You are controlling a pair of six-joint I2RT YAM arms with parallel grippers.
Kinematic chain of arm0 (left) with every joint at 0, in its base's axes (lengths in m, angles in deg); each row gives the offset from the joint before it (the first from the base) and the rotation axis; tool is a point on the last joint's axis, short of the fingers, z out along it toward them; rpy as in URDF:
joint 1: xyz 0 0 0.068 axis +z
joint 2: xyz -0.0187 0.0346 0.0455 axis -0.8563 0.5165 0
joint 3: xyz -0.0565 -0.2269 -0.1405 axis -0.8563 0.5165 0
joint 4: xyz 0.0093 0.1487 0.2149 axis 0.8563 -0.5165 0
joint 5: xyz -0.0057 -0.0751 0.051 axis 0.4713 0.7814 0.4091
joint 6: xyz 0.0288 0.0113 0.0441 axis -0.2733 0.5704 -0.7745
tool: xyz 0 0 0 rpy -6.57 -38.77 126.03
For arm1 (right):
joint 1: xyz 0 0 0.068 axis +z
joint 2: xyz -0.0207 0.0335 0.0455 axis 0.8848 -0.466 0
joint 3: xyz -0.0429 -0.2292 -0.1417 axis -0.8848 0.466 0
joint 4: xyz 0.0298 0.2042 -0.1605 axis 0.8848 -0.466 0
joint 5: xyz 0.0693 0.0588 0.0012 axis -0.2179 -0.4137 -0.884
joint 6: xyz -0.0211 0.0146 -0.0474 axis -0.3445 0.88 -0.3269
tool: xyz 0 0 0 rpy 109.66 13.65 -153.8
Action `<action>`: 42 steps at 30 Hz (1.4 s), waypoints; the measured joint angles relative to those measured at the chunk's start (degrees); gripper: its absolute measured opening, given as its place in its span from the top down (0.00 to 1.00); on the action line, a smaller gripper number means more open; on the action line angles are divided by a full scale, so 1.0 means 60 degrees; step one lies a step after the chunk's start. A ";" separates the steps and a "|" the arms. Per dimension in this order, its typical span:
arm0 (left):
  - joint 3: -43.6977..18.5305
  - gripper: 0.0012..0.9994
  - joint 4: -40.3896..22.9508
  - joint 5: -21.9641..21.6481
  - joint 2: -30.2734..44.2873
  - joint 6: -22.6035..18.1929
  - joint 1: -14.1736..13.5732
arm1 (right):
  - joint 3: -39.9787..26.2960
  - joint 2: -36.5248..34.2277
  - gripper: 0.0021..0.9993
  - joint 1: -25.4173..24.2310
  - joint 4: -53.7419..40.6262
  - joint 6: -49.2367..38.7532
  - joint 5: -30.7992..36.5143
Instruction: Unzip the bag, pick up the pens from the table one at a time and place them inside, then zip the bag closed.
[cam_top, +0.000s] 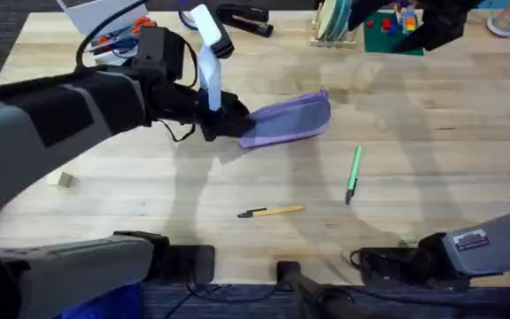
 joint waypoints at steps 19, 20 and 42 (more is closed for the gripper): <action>0.0000 0.96 0.0000 0.0000 0.0000 0.0000 0.0000 | -0.0051 -0.1070 0.00 0.0660 0.0015 -0.0223 0.0002; 0.0000 0.96 0.0000 0.0000 0.0000 0.0000 0.0000 | -0.0051 -0.1144 0.00 0.0692 0.0015 -0.0223 0.0000; 0.0000 0.96 0.0000 0.0000 0.0000 0.0000 0.0000 | -0.0051 -0.1985 0.00 0.1326 0.0025 -0.0227 0.0000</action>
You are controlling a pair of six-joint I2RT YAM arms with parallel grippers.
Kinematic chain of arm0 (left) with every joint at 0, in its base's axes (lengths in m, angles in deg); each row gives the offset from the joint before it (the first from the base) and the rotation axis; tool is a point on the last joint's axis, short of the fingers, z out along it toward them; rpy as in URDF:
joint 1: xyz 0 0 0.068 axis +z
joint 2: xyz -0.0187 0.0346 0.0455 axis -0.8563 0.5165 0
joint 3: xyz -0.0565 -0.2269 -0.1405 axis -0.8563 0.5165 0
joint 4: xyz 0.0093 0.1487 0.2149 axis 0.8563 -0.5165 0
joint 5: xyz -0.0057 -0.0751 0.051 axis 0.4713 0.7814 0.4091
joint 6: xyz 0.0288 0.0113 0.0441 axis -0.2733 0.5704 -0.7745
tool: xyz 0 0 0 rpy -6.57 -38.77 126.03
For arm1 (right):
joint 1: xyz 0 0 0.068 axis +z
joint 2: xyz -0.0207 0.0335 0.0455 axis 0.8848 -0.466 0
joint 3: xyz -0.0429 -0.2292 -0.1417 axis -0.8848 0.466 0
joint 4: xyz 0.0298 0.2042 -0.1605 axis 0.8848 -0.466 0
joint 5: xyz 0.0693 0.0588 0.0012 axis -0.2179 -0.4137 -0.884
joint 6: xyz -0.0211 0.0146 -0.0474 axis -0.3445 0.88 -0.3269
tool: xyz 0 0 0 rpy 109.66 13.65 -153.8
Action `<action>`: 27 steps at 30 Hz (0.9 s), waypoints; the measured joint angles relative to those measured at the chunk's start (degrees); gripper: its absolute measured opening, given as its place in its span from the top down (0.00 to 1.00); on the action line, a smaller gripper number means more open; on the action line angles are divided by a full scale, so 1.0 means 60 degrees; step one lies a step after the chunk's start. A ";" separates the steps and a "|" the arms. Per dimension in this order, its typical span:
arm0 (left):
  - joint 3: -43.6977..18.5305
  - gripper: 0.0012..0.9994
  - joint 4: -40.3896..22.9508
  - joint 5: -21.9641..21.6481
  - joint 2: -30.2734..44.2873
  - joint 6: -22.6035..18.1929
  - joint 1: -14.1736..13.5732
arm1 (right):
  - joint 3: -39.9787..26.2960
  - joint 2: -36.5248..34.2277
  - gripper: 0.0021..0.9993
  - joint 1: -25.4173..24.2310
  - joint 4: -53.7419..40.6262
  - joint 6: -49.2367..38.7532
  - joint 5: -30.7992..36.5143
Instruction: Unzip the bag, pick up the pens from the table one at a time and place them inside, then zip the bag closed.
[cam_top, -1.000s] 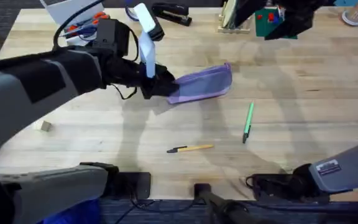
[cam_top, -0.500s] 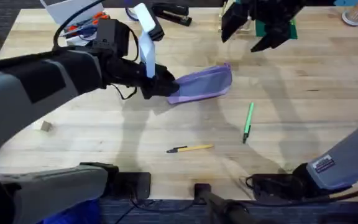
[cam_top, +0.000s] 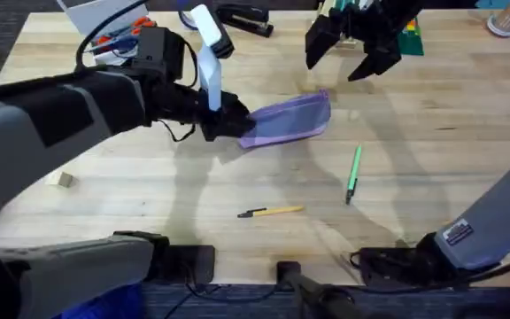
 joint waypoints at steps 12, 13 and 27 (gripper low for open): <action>0.0000 0.96 0.0000 0.0000 0.0000 0.0000 0.0000 | 0.0000 -0.0779 0.00 0.0229 0.0018 0.0000 0.0000; 0.0000 0.96 0.0000 0.0000 0.0000 0.0000 0.0000 | 0.0000 -0.0818 0.00 0.0238 0.0036 0.0000 0.0000; 0.0000 0.96 0.0000 0.0000 0.0003 0.0000 0.0000 | 0.0000 -0.1144 0.00 0.0273 0.0058 0.0000 -0.0004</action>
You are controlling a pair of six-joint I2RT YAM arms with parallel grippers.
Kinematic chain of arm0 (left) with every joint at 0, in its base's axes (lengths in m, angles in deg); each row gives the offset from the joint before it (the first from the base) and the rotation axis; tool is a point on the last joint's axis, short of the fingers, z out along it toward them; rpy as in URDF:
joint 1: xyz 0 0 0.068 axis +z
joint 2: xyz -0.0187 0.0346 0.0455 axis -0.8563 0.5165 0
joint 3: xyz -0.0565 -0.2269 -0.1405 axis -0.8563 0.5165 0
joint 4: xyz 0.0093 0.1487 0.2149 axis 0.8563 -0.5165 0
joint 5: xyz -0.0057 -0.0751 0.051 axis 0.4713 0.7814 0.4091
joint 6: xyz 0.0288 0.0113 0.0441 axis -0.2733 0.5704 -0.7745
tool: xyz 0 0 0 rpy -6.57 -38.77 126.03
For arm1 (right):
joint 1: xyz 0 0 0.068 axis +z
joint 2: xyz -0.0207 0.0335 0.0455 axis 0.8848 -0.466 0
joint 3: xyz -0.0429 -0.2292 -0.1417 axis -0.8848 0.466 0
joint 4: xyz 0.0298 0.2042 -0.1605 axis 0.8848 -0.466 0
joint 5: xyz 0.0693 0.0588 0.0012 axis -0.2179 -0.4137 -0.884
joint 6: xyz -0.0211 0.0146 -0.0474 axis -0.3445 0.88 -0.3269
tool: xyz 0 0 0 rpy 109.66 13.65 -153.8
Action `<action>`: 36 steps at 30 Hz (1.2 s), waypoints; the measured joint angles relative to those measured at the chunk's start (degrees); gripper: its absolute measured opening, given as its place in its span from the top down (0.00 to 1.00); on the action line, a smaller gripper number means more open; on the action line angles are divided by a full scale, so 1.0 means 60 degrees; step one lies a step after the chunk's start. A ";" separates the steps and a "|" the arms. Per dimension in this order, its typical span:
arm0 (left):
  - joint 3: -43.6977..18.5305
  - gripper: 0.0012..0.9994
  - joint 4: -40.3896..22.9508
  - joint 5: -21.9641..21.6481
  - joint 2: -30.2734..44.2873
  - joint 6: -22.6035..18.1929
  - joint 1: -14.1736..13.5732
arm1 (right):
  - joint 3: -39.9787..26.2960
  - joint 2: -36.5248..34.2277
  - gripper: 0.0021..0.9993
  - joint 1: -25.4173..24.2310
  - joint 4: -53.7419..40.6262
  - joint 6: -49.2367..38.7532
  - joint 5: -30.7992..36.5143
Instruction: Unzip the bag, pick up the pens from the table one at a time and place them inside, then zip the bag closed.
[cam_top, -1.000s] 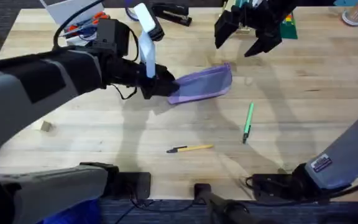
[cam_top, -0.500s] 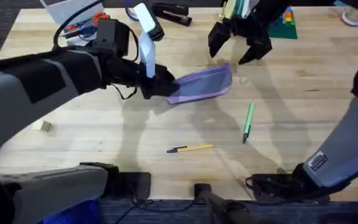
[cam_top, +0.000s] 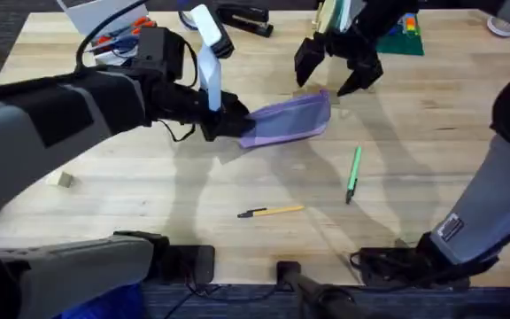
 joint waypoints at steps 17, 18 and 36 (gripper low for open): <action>0.0000 0.96 0.0000 0.0000 -0.0003 0.0000 0.0000 | 0.0000 -0.0043 0.20 0.0047 0.0004 0.0004 0.0000; 0.0000 0.96 -0.0001 -0.0001 -0.0003 0.0000 0.0000 | 0.0000 -0.0039 0.21 0.0068 0.0004 -0.0001 0.0000; 0.0000 0.96 -0.0001 0.0000 -0.0003 0.0000 0.0000 | 0.0000 -0.0039 0.97 0.0229 0.0014 -0.0102 -0.0025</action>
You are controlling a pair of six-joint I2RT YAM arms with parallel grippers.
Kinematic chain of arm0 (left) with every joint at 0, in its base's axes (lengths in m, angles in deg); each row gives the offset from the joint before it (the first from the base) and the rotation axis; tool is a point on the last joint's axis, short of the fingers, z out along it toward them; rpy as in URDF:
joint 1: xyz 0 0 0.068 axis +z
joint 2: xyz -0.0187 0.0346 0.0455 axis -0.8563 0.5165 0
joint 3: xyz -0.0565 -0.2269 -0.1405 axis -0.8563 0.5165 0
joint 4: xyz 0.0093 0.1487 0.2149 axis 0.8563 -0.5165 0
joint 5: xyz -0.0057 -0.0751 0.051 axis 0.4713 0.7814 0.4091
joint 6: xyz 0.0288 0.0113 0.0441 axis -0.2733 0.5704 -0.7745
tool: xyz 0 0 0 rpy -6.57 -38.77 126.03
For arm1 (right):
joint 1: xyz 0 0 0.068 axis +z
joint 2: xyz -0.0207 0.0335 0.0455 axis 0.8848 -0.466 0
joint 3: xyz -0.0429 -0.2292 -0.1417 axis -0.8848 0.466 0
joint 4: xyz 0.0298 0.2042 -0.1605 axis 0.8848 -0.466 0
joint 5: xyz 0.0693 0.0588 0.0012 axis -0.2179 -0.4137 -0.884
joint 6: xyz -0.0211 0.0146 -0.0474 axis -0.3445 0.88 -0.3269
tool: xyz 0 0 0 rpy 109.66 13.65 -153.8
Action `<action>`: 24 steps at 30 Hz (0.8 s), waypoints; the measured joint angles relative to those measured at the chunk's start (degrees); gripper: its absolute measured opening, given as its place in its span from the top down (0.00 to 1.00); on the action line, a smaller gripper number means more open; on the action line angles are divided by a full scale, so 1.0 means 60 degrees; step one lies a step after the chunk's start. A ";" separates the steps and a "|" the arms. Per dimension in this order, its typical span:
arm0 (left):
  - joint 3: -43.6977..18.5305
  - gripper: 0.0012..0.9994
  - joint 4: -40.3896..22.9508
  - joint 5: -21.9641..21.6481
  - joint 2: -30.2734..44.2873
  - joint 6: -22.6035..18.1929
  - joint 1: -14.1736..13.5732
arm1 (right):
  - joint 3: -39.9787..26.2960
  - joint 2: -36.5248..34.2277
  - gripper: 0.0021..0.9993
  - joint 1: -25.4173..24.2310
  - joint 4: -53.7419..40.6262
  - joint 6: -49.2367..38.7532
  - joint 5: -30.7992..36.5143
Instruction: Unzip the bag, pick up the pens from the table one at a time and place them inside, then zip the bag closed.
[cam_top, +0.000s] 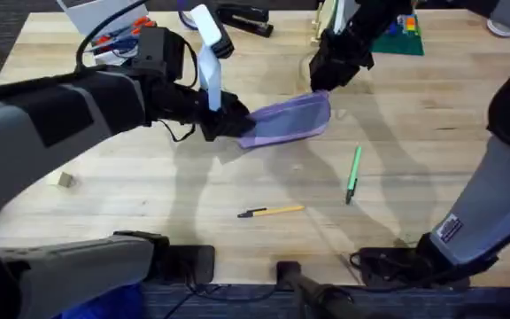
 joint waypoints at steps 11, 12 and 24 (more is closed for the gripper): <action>0.0000 0.96 -0.0002 0.0000 0.0000 0.0000 0.0000 | 0.0000 0.0000 0.97 0.0000 -0.0093 0.0000 0.0000; 0.0000 0.96 -0.0003 0.0000 0.0000 0.0000 0.0000 | 0.0000 -0.0003 0.97 0.0000 -0.0136 -0.0001 0.0000; -0.0001 0.96 -0.0017 0.0007 0.0000 0.0000 0.0000 | -0.0004 0.0017 0.97 0.0000 -0.0374 -0.0013 0.0000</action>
